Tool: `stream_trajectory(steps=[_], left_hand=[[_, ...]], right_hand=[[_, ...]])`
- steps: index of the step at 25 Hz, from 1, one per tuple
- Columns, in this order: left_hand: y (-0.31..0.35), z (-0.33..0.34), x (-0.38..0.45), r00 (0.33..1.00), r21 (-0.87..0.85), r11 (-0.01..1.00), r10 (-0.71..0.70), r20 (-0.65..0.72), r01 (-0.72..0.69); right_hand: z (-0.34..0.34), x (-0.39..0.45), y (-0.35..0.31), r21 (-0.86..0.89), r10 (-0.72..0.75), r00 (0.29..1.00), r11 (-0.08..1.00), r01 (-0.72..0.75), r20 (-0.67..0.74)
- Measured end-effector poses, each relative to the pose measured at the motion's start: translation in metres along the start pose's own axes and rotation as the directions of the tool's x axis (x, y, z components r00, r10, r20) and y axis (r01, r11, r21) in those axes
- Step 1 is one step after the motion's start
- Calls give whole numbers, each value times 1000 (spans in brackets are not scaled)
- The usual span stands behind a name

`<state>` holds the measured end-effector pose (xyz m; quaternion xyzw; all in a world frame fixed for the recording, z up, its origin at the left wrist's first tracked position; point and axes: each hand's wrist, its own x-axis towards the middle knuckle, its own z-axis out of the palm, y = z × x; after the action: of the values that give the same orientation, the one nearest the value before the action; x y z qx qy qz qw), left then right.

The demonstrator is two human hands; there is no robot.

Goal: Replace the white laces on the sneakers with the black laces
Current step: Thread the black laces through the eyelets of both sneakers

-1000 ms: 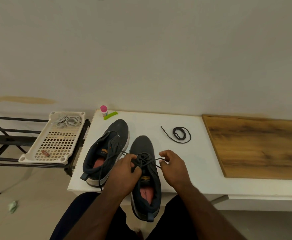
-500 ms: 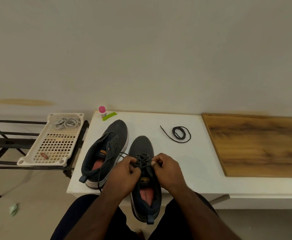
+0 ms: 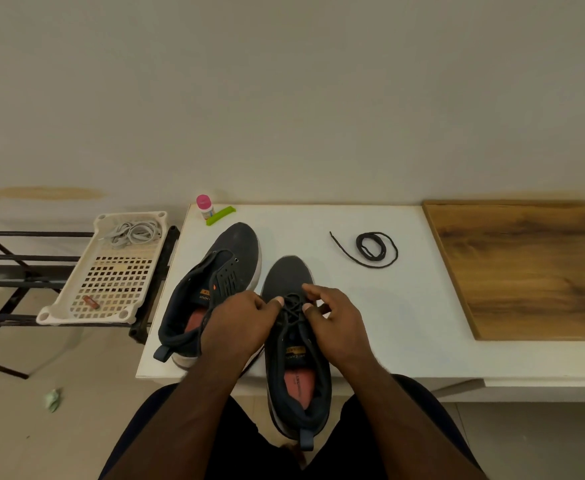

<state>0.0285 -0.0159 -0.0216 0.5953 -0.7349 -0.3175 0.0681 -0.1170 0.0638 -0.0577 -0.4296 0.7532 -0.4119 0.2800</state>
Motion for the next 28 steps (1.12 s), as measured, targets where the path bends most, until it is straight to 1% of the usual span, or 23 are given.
stream_trajectory(steps=[2,4,7,9,11,13,18,24,28], left_hand=[[1,2,3,1000,27,1000,-4,31,3],[-2,3,5,999,-4,1000,-7,35,7],[-7,5,5,1000,-101,994,-26,10,27],[-11,9,4,998,-203,978,-42,47,51],[-14,10,5,997,-268,961,-47,65,63],[-16,10,5,996,-301,951,-56,62,72],[-15,8,2,997,-349,934,-64,48,77],[-17,8,-1,999,-417,908,-35,34,46],[-14,7,-3,998,-458,887,-43,49,61]], right_hand=[[0,8,-2,-94,-50,996,994,57,77],[-2,16,-6,-154,-65,990,984,84,124],[-4,24,-6,-188,-22,990,981,48,137],[-2,28,-3,-220,5,988,975,30,157],[1,29,-2,-252,18,983,967,29,182],[2,29,-2,-245,16,981,969,32,193],[-4,23,0,-131,17,985,991,6,174],[-7,12,-1,-151,6,992,989,14,129],[-10,9,-3,-119,42,992,992,-28,119]])
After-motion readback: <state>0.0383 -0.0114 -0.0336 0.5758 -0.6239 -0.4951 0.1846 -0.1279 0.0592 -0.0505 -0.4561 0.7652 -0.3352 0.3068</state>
